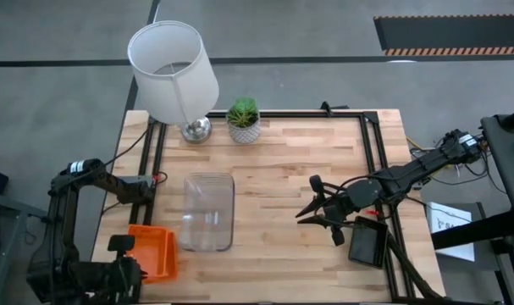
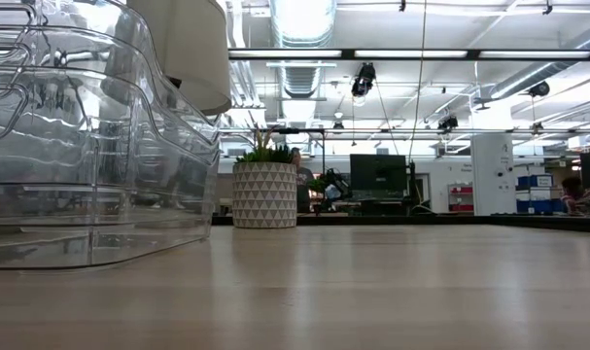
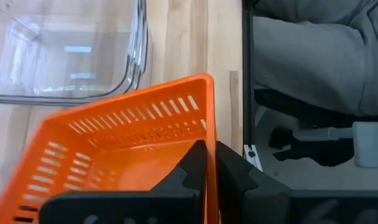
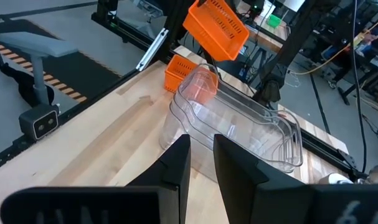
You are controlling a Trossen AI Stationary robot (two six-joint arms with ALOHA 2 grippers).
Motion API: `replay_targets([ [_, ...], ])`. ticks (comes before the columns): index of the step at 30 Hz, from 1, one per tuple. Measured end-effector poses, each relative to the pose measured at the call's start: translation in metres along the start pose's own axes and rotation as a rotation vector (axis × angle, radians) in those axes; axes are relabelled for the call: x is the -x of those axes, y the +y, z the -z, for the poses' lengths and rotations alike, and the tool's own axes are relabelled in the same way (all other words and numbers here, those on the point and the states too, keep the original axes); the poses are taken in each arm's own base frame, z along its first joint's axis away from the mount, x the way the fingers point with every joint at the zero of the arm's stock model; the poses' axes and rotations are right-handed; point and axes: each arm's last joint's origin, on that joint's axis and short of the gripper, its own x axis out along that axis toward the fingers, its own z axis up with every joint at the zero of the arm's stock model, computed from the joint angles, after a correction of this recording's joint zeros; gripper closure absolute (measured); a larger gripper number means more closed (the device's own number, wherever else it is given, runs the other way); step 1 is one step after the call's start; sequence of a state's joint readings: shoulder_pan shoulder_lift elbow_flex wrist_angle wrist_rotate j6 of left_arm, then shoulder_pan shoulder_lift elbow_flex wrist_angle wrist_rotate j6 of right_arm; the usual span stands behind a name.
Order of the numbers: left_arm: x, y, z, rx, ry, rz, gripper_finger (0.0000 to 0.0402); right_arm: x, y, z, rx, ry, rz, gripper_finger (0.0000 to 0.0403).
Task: Stack baskets by color
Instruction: Stack the top orange bin on the bottom stacked orange bins
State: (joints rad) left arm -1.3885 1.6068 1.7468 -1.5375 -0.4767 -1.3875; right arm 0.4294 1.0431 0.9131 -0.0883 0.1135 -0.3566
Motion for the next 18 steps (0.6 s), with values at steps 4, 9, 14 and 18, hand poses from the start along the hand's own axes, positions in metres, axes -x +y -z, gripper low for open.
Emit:
replay_targets([
  [4, -0.007, 0.0, 0.003, 0.035, 0.005, -0.025, 0.0401, 0.0, 0.0, 0.0, -0.001, 0.001, 0.0, 0.0339],
  [9, -0.023, 0.001, 0.004, 0.041, 0.009, -0.063, 0.0401, 0.0, 0.0, 0.0, 0.001, 0.004, -0.001, 0.0341],
  [14, -0.041, 0.004, 0.002, 0.06, 0.01, -0.11, 0.0401, 0.0, 0.0, 0.0, 0.002, 0.004, -0.001, 0.034],
  [18, -0.056, 0.006, 0.0, 0.036, 0.012, -0.16, 0.0401, 0.0, 0.0, 0.0, 0.002, 0.004, -0.001, 0.0337],
])
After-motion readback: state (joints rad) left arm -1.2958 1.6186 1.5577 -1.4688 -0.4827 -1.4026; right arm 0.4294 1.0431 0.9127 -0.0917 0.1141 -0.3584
